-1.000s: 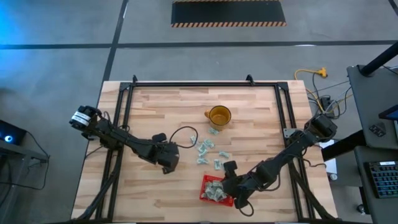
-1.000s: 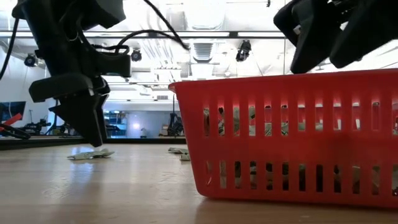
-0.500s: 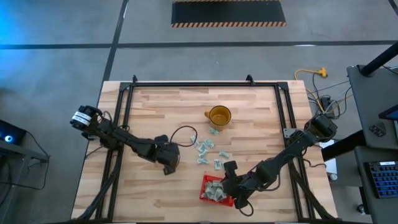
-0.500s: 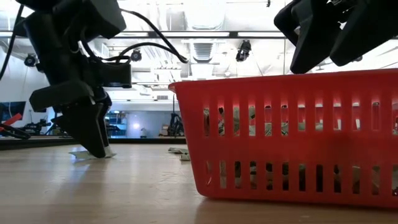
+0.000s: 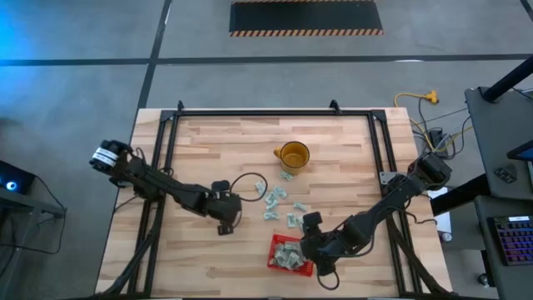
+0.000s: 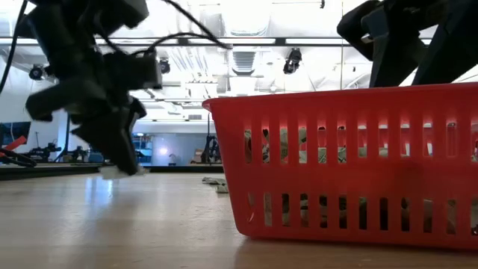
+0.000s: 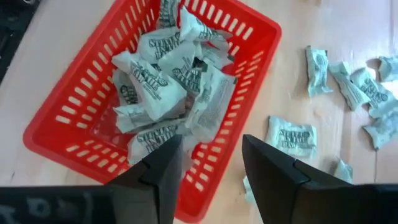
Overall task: Pick and place Stevia / Truvia into bins
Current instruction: Put the stevia packet into the bin
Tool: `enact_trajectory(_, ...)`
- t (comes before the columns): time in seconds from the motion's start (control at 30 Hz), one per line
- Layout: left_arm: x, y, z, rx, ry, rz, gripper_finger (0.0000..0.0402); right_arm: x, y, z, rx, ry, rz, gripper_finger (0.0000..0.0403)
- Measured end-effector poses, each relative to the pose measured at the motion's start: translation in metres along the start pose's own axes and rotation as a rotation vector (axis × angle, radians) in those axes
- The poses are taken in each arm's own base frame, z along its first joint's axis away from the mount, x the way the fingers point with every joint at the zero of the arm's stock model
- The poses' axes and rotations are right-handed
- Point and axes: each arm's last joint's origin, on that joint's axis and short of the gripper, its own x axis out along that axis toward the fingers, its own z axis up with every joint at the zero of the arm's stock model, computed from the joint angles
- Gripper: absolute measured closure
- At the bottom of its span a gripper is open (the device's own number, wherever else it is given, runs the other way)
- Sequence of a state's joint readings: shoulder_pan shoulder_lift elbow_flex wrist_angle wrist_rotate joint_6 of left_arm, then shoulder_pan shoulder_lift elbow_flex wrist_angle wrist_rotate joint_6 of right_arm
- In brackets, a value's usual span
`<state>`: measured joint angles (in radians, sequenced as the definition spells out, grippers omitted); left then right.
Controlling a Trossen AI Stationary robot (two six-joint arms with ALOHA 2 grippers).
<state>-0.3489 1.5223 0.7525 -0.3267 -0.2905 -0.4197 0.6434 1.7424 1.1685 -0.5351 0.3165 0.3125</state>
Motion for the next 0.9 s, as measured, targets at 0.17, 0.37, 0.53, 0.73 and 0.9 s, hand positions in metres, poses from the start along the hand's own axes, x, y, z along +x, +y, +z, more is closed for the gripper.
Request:
enact_trajectory(0.17,-0.010,-0.004,0.011,0.033,-0.121,-0.046,0.0394,-0.007,-0.001,0.005,0.025,0.025,-0.009,0.0260)
enact_trajectory(0.37,-0.023,-0.021,0.032,0.147,-0.390,-0.152,0.0394,-0.013,-0.006,0.002,0.058,0.088,-0.101,0.0274)
enact_trajectory(0.53,-0.033,-0.037,0.049,0.247,-0.634,-0.255,0.0394,-0.016,-0.012,-0.008,0.108,0.159,-0.221,0.0285)
enact_trajectory(0.73,-0.018,-0.050,0.054,0.333,-0.744,-0.332,0.0394,-0.018,-0.017,-0.015,0.165,0.206,-0.306,0.0299)
enact_trajectory(0.9,-0.004,-0.058,0.060,0.355,-0.763,-0.332,0.0394,-0.018,-0.017,-0.016,0.168,0.211,-0.311,0.0309)
